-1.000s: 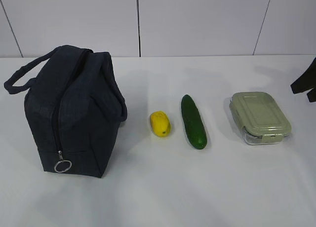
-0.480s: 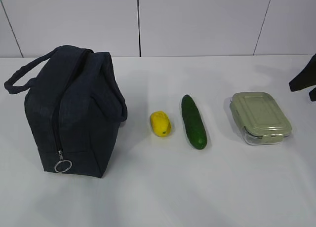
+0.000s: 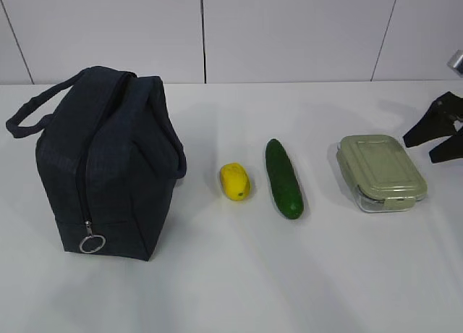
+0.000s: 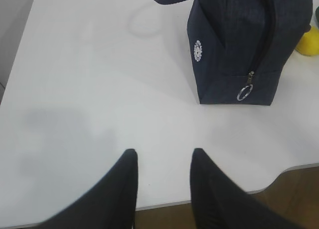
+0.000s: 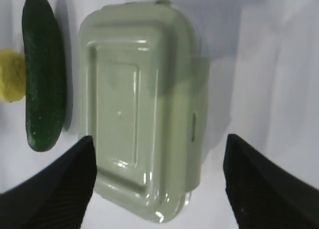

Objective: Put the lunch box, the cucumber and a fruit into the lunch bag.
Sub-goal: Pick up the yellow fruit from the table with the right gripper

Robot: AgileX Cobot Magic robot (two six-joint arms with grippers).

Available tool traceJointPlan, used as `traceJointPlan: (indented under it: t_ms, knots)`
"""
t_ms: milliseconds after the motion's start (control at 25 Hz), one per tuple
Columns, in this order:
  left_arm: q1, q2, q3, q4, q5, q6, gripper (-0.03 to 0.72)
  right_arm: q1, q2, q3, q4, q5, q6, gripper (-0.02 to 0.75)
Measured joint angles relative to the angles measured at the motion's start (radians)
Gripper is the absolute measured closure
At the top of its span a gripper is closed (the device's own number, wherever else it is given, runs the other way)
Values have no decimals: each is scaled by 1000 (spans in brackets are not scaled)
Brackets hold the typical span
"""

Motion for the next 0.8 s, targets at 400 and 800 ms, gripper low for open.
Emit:
traceJointPlan:
  t_ms: [400,800]
  knots:
    - [0,0,0,0,0,0,450,0,120,-51,34,0,-101,148]
    - [0,0,0,0,0,0,449,2,143,-54,95,0,-146,160]
